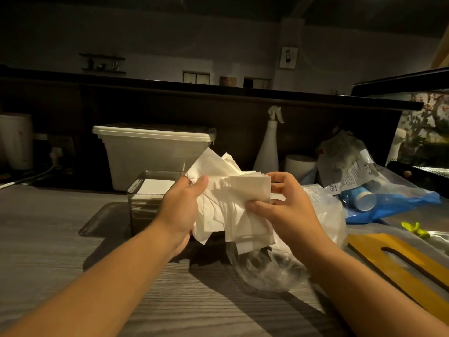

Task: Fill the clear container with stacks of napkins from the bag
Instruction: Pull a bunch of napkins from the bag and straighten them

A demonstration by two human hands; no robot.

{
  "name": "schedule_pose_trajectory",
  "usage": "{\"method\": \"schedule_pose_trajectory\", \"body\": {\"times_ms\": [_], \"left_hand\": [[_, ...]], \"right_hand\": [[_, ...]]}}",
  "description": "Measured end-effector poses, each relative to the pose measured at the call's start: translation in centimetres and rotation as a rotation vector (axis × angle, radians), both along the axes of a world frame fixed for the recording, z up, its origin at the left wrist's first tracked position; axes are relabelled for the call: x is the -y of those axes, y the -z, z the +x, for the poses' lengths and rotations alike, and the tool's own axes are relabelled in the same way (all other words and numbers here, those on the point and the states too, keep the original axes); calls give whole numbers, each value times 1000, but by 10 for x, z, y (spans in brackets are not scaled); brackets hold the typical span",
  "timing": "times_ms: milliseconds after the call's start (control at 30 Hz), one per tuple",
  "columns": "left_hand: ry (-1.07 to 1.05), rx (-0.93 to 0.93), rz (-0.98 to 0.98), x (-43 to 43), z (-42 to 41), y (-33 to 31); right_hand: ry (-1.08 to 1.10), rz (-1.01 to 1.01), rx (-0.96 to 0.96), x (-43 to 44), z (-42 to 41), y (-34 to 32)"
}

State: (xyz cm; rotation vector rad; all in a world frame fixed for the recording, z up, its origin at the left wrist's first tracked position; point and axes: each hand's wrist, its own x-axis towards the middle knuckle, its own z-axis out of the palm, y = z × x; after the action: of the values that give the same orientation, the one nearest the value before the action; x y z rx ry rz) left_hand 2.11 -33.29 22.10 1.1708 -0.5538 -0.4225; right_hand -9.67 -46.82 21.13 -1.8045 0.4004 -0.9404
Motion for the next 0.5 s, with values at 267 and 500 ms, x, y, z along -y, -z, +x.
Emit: {"method": "schedule_pose_trajectory", "body": {"times_ms": [267,500], "left_hand": [[91,128,132,-1,-4,1],[250,186,190,1,-7,5]], "right_hand": [[-318,236,130,13,-13,-18],[-139,-45,-8,3,-4,-4]]}}
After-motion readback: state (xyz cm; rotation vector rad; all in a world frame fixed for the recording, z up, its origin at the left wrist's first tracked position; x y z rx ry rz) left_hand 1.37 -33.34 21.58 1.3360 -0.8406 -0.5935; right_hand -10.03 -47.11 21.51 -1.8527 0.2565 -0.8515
